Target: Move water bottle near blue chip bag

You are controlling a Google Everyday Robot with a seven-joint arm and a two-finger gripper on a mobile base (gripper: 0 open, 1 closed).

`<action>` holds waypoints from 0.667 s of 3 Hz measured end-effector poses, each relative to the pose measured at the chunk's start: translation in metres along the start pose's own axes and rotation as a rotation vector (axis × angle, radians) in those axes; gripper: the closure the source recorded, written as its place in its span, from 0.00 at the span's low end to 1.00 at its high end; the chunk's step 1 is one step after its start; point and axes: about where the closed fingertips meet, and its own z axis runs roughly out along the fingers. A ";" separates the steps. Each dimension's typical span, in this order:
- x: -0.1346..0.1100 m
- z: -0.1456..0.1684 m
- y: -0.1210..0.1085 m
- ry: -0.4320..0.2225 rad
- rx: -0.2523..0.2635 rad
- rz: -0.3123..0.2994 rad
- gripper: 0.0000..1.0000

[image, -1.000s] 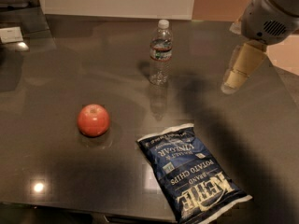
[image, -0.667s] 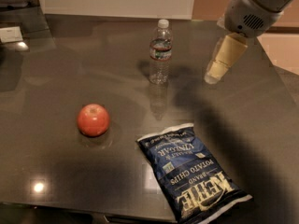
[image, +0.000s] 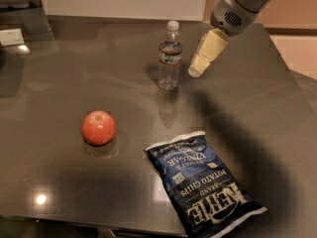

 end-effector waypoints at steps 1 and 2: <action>-0.015 0.020 -0.014 -0.023 -0.010 0.029 0.00; -0.031 0.035 -0.019 -0.052 -0.019 0.036 0.00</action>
Offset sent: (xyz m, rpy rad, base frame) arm 0.0529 0.0489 -0.0153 0.1025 0.0037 -0.0156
